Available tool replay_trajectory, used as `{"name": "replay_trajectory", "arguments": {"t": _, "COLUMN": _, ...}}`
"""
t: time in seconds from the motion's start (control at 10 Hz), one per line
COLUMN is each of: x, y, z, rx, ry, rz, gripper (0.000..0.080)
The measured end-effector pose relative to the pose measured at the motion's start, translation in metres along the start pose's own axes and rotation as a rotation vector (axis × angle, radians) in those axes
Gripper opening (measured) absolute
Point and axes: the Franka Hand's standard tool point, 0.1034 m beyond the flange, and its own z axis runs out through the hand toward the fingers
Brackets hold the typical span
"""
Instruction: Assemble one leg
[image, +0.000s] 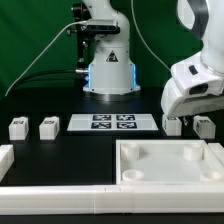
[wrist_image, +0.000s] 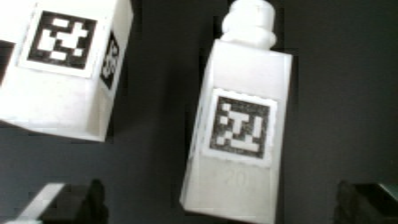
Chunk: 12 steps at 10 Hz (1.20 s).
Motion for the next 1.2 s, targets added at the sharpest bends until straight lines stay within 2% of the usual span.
{"name": "replay_trajectory", "arguments": {"t": 0.1, "x": -0.008, "y": -0.001, "z": 0.004, "rx": -0.003, "ry": -0.063, "rz": 0.05, "gripper": 0.0649}}
{"name": "replay_trajectory", "arguments": {"t": 0.3, "x": -0.006, "y": -0.005, "z": 0.005, "rx": -0.006, "ry": -0.095, "rz": 0.113, "gripper": 0.0649}}
{"name": "replay_trajectory", "arguments": {"t": 0.5, "x": -0.009, "y": -0.008, "z": 0.016, "rx": -0.02, "ry": -0.123, "rz": 0.176, "gripper": 0.0649}}
{"name": "replay_trajectory", "arguments": {"t": 0.6, "x": -0.01, "y": -0.007, "z": 0.023, "rx": -0.022, "ry": -0.177, "rz": 0.189, "gripper": 0.0649}}
{"name": "replay_trajectory", "arguments": {"t": 1.2, "x": -0.008, "y": -0.005, "z": 0.031, "rx": -0.019, "ry": -0.212, "rz": 0.192, "gripper": 0.0649}}
